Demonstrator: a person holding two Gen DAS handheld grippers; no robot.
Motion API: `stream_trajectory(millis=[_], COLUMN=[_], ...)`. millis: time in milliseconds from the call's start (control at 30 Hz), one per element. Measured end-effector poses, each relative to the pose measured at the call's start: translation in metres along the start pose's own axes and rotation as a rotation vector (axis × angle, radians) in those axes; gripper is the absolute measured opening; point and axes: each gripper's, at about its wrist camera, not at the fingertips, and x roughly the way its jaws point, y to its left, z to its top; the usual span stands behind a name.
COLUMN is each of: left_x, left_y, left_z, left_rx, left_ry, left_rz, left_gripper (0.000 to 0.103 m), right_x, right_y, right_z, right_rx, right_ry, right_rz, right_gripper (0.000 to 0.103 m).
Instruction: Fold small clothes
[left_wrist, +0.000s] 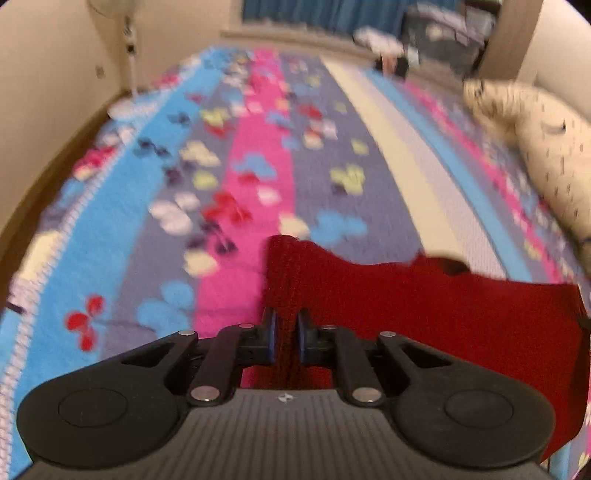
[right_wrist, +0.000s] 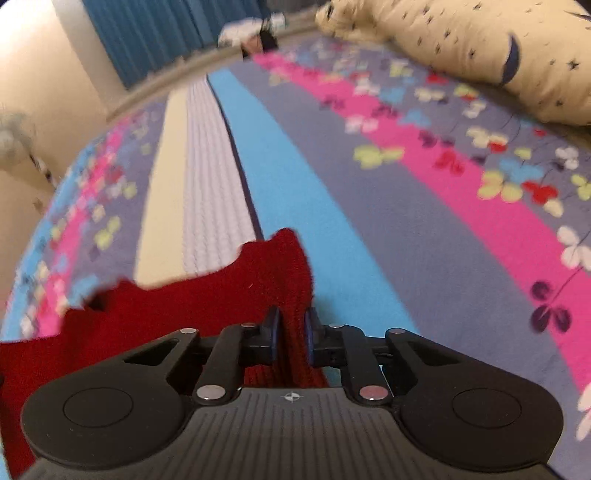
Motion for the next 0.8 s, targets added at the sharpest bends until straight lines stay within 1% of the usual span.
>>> stream_trajectory(millis=[33,67,133,167,200,233,267,300,333,367,400,433,467,500,567,600,633,667,700,733,800], left_x=[0.002,0.012,0.045,0.061,0.073,0.078,0.080,0.078,0.075,0.071,0.068,0.062,0.059,0.057,0.054,0.053,0.052,0.051,0.049,0.045,0.032], left_y=[0.007,0.014,0.023,0.025,0.026,0.025,0.026,0.027,0.029,0.033,0.037,0.041,0.044,0.047,0.048,0.045,0.038,0.031,0.025,0.019,0.010], left_z=[0.003,0.003,-0.002,-0.007,-0.012,-0.014,-0.016,-0.019,-0.019,-0.021,-0.023,-0.026,-0.028,-0.032,-0.042,-0.048,-0.053,-0.057,-0.058,-0.057,-0.053], left_rx=[-0.028,-0.051,-0.077,-0.100,-0.127,-0.147,-0.157,-0.160,-0.158,-0.158,-0.164,-0.173,-0.185,-0.201,-0.223,-0.219,-0.197,-0.161,-0.165,-0.174,-0.152], left_ry=[0.009,0.031,0.101,0.132,0.149,0.158,0.153,0.138,0.123,0.114,0.105,0.100,0.112,0.132,0.159,0.167,0.152,0.135,0.131,0.114,0.061], left_rz=[-0.009,0.022,0.035,0.042,0.042,0.042,0.053,0.072,0.093,0.104,0.095,0.076,0.051,0.015,-0.034,-0.047,-0.033,-0.045,-0.064,-0.043,-0.009], left_gripper=[0.012,0.012,0.012,0.013,0.018,0.022,0.033,0.052,0.064,0.089,0.098,0.099,0.099,0.099,0.099,0.094,0.082,0.038,0.017,0.014,0.014], right_x=[-0.002,0.002,0.025,0.039,0.049,0.056,0.059,0.059,0.057,0.055,0.053,0.049,0.046,0.043,0.046,0.049,0.053,0.053,0.049,0.045,0.040], right_y=[-0.006,-0.012,-0.025,-0.028,-0.028,-0.029,-0.030,-0.032,-0.032,-0.034,-0.036,-0.039,-0.040,-0.041,-0.040,-0.040,-0.036,-0.030,-0.023,-0.016,-0.007], right_z=[0.003,0.005,0.002,-0.003,-0.009,-0.014,-0.018,-0.020,-0.022,-0.022,-0.022,-0.023,-0.025,-0.027,-0.034,-0.038,-0.043,-0.045,-0.044,-0.042,-0.038], right_rx=[0.018,0.019,0.064,0.071,0.062,0.064,0.090,0.113,0.122,0.129,0.140,0.154,0.164,0.166,0.148,0.122,0.087,0.063,0.050,0.031,0.008], right_ry=[-0.015,-0.025,0.020,0.047,0.065,0.077,0.076,0.069,0.062,0.065,0.076,0.077,0.075,0.081,0.125,0.151,0.160,0.143,0.112,0.096,0.080], right_rz=[-0.009,-0.038,-0.044,-0.063,-0.074,-0.068,-0.064,-0.055,-0.040,-0.027,-0.011,0.013,0.023,0.028,0.046,0.038,0.044,0.069,0.051,0.015,-0.002], right_gripper=[0.010,0.007,0.007,0.007,0.008,0.008,0.009,0.014,0.015,0.023,0.046,0.058,0.076,0.083,0.082,0.065,0.049,0.022,0.012,0.012,0.011])
